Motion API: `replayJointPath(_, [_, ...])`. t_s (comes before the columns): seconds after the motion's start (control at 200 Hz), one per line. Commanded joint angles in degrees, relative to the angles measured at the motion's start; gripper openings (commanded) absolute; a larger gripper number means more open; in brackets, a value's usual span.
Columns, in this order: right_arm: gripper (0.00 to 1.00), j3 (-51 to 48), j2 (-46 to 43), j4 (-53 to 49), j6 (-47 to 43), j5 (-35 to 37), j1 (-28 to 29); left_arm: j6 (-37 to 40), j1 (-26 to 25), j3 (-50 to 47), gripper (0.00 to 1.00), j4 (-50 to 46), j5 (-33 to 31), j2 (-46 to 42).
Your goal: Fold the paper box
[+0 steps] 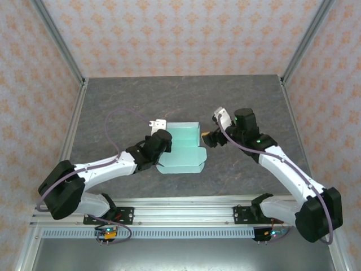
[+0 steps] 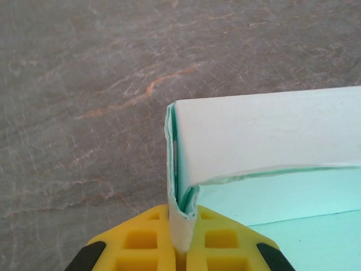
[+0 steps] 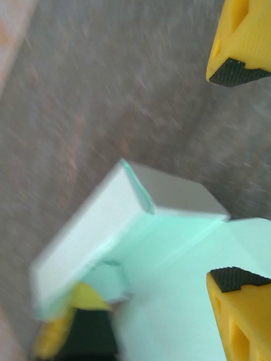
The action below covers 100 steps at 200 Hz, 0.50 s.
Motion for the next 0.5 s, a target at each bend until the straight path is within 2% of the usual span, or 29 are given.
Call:
replayJointPath(0.0, [0.85, 1.86, 4.91, -11.99, -10.97, -14.79, 0.09, 10.9, 0.74, -0.94, 0.0, 3.21, 2.38, -2.91])
replayJointPath(0.215, [0.86, 0.56, 5.71, -8.36, -13.53, -17.52, 1.64, 16.52, 1.21, -1.51, 0.0, 4.49, 10.26, -4.35])
replayJointPath(0.365, [0.85, -0.24, 5.41, -5.59, -12.04, -14.29, 2.42, 17.77, 1.21, -2.06, 0.0, 6.29, 14.53, -4.67])
replayJointPath(0.496, [0.79, -0.33, 4.98, -5.98, -12.1, -13.07, 2.4, 18.91, 1.21, -2.84, 0.0, 7.99, 16.97, -5.18])
